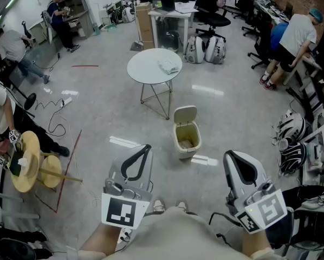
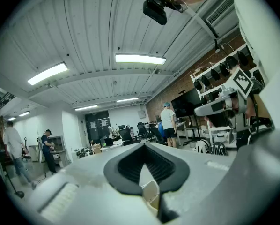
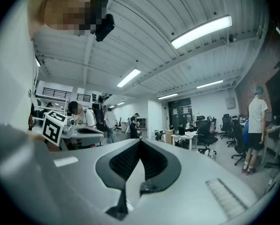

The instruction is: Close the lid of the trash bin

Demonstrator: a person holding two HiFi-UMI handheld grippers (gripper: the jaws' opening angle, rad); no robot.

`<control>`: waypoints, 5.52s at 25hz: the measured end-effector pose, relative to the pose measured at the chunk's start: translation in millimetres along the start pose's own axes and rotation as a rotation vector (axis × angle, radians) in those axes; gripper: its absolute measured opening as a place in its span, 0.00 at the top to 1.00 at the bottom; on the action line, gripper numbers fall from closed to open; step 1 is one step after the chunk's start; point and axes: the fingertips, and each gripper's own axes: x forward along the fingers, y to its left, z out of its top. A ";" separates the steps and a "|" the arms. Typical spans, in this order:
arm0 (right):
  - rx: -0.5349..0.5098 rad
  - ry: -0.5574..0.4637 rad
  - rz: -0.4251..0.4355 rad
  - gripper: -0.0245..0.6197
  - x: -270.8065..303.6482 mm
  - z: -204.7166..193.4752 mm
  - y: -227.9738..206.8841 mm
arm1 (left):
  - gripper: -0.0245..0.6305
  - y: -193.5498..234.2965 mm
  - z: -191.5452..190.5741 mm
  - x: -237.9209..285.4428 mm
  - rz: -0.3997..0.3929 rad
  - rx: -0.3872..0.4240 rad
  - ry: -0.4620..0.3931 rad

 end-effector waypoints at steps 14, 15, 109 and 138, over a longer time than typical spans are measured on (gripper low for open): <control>0.040 0.002 0.037 0.96 -12.5 -14.7 -25.5 | 0.96 -22.3 -6.4 15.1 0.034 -0.003 0.028; 0.038 0.001 0.042 0.96 -13.2 -16.3 -26.7 | 0.96 -24.6 -7.9 15.3 0.039 -0.003 0.031; 0.568 1.126 0.013 0.95 406.1 -604.3 -299.4 | 0.96 75.8 -495.3 487.9 -0.269 -0.371 0.827; 0.568 1.371 -0.073 0.96 260.2 -780.0 -262.1 | 0.96 7.3 -597.9 416.6 -0.320 -0.426 0.982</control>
